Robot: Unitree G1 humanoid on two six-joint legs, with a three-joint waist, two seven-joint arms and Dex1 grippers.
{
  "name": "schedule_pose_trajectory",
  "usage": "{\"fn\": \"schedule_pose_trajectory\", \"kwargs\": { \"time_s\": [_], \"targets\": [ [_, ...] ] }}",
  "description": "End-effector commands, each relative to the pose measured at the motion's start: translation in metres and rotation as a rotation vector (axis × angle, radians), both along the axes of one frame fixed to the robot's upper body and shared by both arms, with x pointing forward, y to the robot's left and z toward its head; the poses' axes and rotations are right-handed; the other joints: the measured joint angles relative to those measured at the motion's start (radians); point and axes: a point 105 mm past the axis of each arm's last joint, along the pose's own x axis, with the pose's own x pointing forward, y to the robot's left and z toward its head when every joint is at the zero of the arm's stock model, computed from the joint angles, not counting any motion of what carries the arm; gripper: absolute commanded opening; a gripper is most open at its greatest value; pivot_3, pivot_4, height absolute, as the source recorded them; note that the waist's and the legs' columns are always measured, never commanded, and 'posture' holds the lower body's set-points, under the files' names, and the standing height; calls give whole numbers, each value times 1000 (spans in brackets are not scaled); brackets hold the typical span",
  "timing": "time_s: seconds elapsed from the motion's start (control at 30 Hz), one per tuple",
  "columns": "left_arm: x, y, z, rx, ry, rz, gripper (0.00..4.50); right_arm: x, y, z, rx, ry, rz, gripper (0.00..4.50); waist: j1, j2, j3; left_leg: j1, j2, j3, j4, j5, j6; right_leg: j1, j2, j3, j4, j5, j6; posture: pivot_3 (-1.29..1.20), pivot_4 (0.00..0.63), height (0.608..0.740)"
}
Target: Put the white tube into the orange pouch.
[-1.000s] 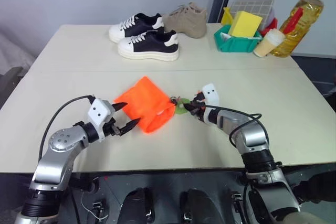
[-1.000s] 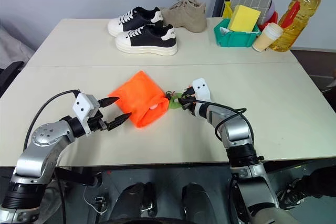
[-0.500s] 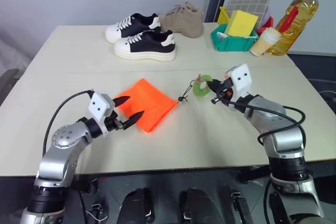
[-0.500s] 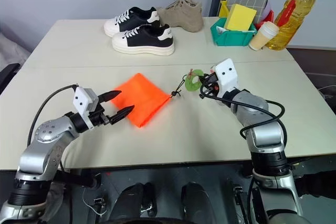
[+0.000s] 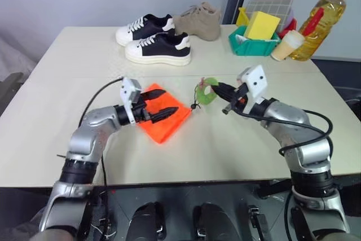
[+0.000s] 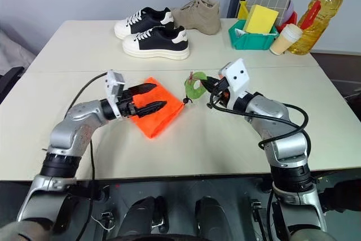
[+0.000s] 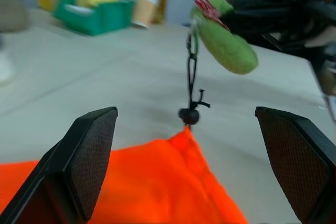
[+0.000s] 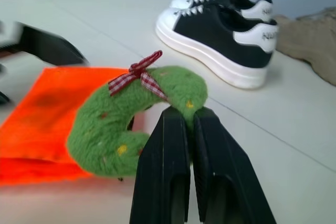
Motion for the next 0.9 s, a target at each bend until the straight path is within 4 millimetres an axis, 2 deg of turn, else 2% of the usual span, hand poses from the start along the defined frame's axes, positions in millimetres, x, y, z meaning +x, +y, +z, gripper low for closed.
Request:
{"fn": "schedule_pose_trajectory", "kwargs": {
  "time_s": [0.03,0.3,0.47,0.67,0.9],
  "targets": [
    [11,0,5,41,-42,-22,4486,-5,-9,12,-34,-80,-44,0,0,0,0,0,0,0,0,0,0,0,0,0,0,0,0,0,150,740],
    [17,0,1,60,-53,-32,4486,-11,-30,5,-86,-89,-116,0,-1,0,0,0,0,0,0,0,0,0,0,0,0,0,0,0,150,740],
    [16,-6,-1,72,-49,-54,4486,-8,-43,12,-125,-138,-175,0,-1,0,0,0,0,0,0,0,0,0,0,0,0,0,0,0,150,740],
    [16,-17,-6,65,-37,-88,4486,-11,-38,13,-151,-169,-154,0,1,0,0,0,0,0,0,0,0,0,0,0,0,0,0,0,150,740],
    [23,-32,-6,92,-85,-101,4486,-17,-20,14,-148,-182,-90,0,2,0,0,0,0,0,1,0,0,0,0,0,0,0,0,0,150,740]
  ]
}}
